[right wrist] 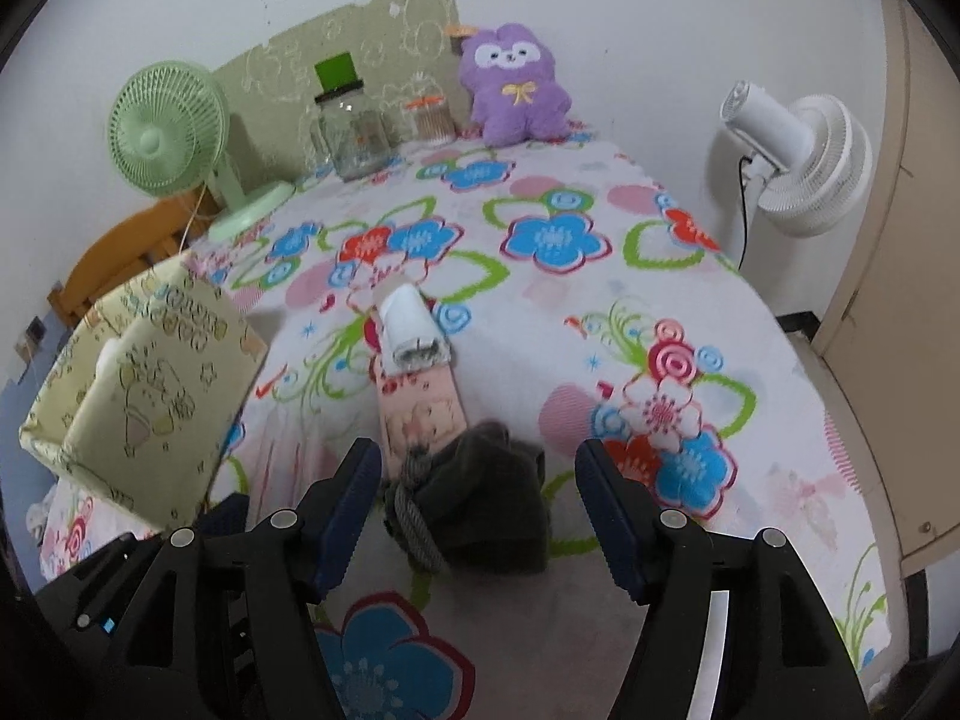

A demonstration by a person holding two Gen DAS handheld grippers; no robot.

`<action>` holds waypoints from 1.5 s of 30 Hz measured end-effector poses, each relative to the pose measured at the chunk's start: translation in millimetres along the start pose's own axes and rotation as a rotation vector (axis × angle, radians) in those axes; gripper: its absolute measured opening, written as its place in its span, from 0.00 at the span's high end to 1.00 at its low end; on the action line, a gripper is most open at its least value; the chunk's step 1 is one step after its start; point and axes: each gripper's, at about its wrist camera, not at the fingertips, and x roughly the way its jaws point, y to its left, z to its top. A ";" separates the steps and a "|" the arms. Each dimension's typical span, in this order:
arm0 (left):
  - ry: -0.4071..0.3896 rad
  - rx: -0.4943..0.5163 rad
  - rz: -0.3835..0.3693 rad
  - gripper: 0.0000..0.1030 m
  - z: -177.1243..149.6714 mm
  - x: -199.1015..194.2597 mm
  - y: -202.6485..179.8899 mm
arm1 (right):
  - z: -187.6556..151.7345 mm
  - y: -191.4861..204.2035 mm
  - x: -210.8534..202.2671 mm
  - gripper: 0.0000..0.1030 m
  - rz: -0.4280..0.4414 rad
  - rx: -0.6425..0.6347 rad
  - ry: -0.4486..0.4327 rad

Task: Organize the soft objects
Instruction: 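Grasp the dark gray knit cloth with the right tool while the left grasps the clear packet, then lift the gray cloth and clear packet and carry both over the box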

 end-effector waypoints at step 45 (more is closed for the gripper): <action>-0.142 0.073 -0.014 0.83 25.7 -62.8 0.0 | 15.7 40.6 -56.7 0.46 -0.039 -0.101 -0.101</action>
